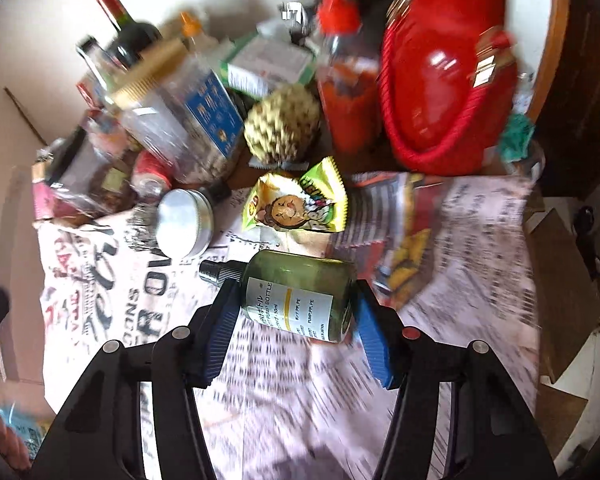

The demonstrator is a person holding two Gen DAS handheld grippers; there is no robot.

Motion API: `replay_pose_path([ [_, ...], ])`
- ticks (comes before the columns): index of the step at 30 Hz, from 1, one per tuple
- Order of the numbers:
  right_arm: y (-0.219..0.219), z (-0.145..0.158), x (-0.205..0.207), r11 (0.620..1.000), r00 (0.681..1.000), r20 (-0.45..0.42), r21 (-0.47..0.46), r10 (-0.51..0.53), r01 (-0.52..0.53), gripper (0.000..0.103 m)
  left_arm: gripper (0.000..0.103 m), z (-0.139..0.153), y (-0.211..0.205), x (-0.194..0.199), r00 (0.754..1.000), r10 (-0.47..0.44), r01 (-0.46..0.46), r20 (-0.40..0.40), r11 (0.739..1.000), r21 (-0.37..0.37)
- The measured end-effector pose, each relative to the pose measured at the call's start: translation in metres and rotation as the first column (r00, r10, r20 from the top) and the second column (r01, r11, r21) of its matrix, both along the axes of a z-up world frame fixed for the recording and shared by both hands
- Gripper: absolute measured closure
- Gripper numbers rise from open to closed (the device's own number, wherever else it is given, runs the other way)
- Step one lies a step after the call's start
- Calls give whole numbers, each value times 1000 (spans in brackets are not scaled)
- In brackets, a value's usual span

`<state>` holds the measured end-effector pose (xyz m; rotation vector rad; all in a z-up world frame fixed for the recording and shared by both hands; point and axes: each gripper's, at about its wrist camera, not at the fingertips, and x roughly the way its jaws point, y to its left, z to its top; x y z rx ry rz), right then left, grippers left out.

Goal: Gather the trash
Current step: 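Carry the white box and green bottle over to the white bucket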

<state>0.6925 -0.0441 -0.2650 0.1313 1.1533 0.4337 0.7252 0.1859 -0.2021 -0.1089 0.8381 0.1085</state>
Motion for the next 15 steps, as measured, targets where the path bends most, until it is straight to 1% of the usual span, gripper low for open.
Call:
replay_pose_path([
  [2,-13,16,-13,1000,1000,24,15,1,-1,50,50,10,-14,-6,1000,-1,1,24,1000,7],
  [6,-45,59,-33,998,996,85,52,17,-21,50,50,28,-41,-26,998,18,-20,68,1000,18],
  [10,-66,93,-60,996,985,166,73,36,-48,50,50,42,-67,-57,994,50,-52,100,999,12],
  [14,-87,121,-83,993,970,239,90,55,-78,50,50,58,-93,-97,983,98,-105,156,994,38],
  [15,-91,127,-89,993,964,258,89,58,-84,50,50,62,-98,-107,981,110,-118,160,992,40],
])
